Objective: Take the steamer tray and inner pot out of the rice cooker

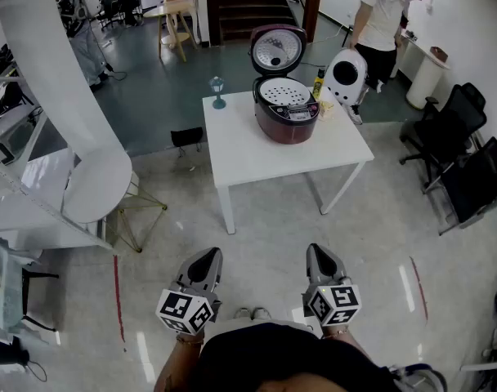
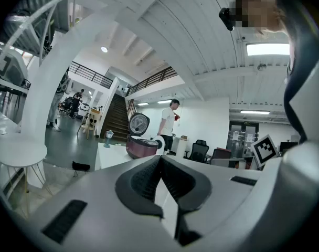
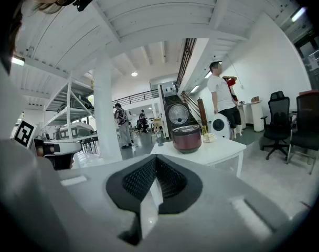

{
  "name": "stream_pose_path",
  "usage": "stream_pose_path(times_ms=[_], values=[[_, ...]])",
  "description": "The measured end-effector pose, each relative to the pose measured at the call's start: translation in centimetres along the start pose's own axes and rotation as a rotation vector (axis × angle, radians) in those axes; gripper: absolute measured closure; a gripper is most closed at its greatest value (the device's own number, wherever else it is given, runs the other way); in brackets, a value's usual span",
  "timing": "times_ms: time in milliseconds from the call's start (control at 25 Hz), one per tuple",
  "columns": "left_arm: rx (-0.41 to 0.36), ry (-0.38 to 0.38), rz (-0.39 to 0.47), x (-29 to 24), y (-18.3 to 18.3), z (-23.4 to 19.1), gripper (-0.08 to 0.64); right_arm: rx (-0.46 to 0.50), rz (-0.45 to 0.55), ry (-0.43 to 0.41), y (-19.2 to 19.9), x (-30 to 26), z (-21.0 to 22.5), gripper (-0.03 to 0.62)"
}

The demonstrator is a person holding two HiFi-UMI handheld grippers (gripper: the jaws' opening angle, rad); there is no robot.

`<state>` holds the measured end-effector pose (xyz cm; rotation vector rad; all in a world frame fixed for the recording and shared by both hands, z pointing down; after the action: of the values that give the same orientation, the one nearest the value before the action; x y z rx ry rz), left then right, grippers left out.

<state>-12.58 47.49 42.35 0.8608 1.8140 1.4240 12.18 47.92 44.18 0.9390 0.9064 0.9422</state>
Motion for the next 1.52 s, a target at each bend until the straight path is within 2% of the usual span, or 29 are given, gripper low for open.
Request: stream_pose_path(times_ms=[200,600,800,840,880,920,1000,1120,1240,1360,1520], values=[[-0.029,-0.012,-0.025,0.0,0.7,-0.7,0.558,0.009,0.001,0.006,-0.2,-0.7,0.5,0.588],[-0.014,-0.053,-0.04,-1.0,1.1,-0.6,0.558,0.018,0.021,-0.001,-0.7,-1.6,1.2,0.588],[-0.047,-0.062,-0.062,-2.2,1.1,-0.2,0.553,0.005,0.044,-0.03,-0.9,-2.0,1.8,0.588],[-0.048,-0.057,-0.062,-2.5,1.1,-0.1,0.509,0.006,0.046,-0.039,-1.0,-2.1,1.8,0.579],[-0.047,-0.047,-0.062,-2.8,1.1,0.0,0.381,0.009,0.047,-0.045,-1.0,-2.3,2.0,0.546],[-0.045,-0.035,-0.061,-3.2,1.1,0.2,0.342,0.012,0.046,-0.047,-1.1,-2.4,2.2,0.543],[-0.042,-0.015,-0.047,-4.0,1.0,0.6,0.302,0.015,0.044,-0.048,-1.1,-2.5,2.8,0.495],[-0.042,0.0,-0.021,-5.1,0.7,1.5,0.255,0.011,0.04,-0.067,-1.3,-2.8,3.4,0.366],[-0.059,0.003,-0.039,-6.3,1.0,2.1,0.142,0.019,0.027,-0.078,-1.6,-3.3,4.0,0.287],[-0.056,0.007,-0.067,-6.9,1.6,2.8,0.095,0.047,0.012,-0.087,-1.7,-3.5,4.9,0.259],[-0.027,-0.009,-0.022,-7.4,1.1,3.0,0.094,0.048,0.022,-0.093,-2.4,-4.0,6.4,0.259]])
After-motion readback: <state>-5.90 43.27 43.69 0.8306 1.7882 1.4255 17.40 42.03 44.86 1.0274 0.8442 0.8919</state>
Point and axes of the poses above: the fingertips, and each gripper's own axes: x backward along the fingers, z to its right, y out of its underside, the point moved 3 cm from there along x, backward along the fingers, and after that the axes turned 6 degrees about -x, right-handed, at the moved point
